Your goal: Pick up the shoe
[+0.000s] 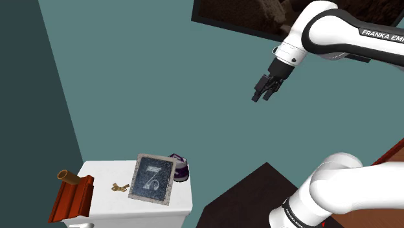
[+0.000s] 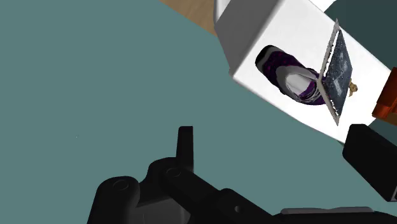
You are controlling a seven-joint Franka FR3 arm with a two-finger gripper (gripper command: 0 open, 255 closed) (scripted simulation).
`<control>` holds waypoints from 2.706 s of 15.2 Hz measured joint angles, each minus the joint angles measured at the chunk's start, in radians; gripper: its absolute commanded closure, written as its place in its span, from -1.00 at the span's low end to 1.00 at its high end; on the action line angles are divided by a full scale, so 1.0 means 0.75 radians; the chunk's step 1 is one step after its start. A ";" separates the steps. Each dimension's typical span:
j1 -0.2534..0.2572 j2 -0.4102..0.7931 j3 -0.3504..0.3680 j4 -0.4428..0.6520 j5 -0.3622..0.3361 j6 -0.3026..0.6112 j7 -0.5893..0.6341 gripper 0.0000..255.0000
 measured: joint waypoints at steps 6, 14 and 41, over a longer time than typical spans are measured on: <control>0.058 0.116 0.037 -0.050 0.015 0.151 -0.057 -1.00; 0.174 0.327 0.090 -0.108 0.027 0.453 -0.065 -1.00; 0.483 1.418 0.222 0.112 -0.129 1.184 -0.327 -1.00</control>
